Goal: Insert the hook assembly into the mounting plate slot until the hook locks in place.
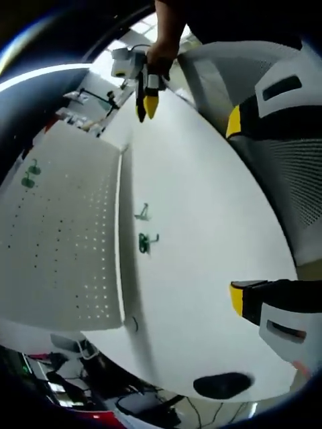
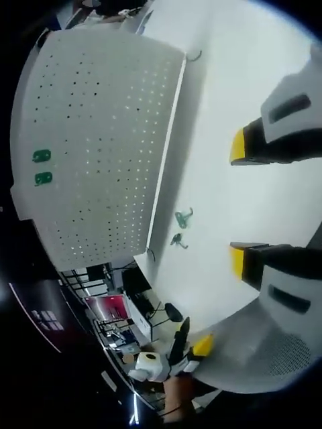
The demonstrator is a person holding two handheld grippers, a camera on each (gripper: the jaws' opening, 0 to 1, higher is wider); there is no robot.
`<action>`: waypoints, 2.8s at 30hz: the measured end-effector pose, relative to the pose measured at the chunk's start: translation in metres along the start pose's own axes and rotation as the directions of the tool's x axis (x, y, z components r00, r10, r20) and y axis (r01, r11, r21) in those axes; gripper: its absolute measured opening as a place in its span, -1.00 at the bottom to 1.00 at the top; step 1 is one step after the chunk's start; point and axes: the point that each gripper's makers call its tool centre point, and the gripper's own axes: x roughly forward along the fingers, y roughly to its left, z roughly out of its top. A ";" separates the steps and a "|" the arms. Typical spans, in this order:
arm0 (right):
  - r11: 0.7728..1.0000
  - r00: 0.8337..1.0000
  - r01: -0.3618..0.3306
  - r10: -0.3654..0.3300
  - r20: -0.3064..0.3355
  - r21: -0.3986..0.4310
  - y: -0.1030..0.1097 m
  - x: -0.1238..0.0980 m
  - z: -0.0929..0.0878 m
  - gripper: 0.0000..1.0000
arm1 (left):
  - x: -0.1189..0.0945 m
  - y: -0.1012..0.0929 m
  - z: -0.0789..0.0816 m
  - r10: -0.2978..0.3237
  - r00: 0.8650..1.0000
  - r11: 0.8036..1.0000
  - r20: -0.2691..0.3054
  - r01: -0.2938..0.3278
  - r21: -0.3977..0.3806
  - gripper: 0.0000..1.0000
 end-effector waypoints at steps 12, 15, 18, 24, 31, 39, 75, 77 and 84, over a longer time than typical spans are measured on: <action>0.998 0.998 -0.045 0.046 -0.030 0.032 0.011 0.007 -0.012 -0.18 | 0.057 0.005 0.042 -0.102 0.994 0.985 -0.043 0.107 0.135 0.63; 0.998 0.998 -0.048 0.049 -0.045 0.027 0.012 0.010 -0.019 -0.18 | 0.072 0.008 0.053 -0.113 0.993 0.976 -0.038 0.119 0.184 0.62; 0.998 0.996 -0.057 0.059 -0.066 0.029 0.013 0.011 -0.024 -0.20 | 0.086 0.013 0.060 -0.114 0.992 0.972 -0.055 0.123 0.200 0.60; 0.997 0.994 -0.074 0.076 -0.077 0.027 0.017 0.013 -0.027 -0.21 | 0.108 0.021 0.079 -0.128 0.990 0.968 -0.051 0.136 0.209 0.53; 0.995 0.987 -0.100 0.102 -0.123 0.019 0.022 0.015 -0.037 -0.20 | 0.133 0.026 0.100 -0.133 0.989 0.951 -0.067 0.146 0.273 0.45; 0.996 0.988 -0.086 0.083 -0.127 -0.019 0.020 0.015 -0.037 -0.21 | 0.157 0.030 0.111 -0.140 0.982 0.913 -0.125 0.177 0.368 0.28; 0.996 0.986 -0.081 0.087 -0.139 0.043 0.016 0.019 -0.042 -0.22 | 0.170 0.034 0.095 -0.147 0.931 0.841 -0.333 0.295 0.454 -0.98; 0.996 0.986 -0.082 0.087 -0.139 0.040 0.016 0.019 -0.042 -0.22 | 0.166 0.032 0.099 -0.138 0.938 0.825 -0.319 0.287 0.487 -0.98; 0.997 0.990 -0.072 0.076 -0.119 0.036 0.014 0.018 -0.037 -0.25 | 0.149 0.021 0.122 -0.151 0.964 0.857 -0.219 0.238 0.456 -0.98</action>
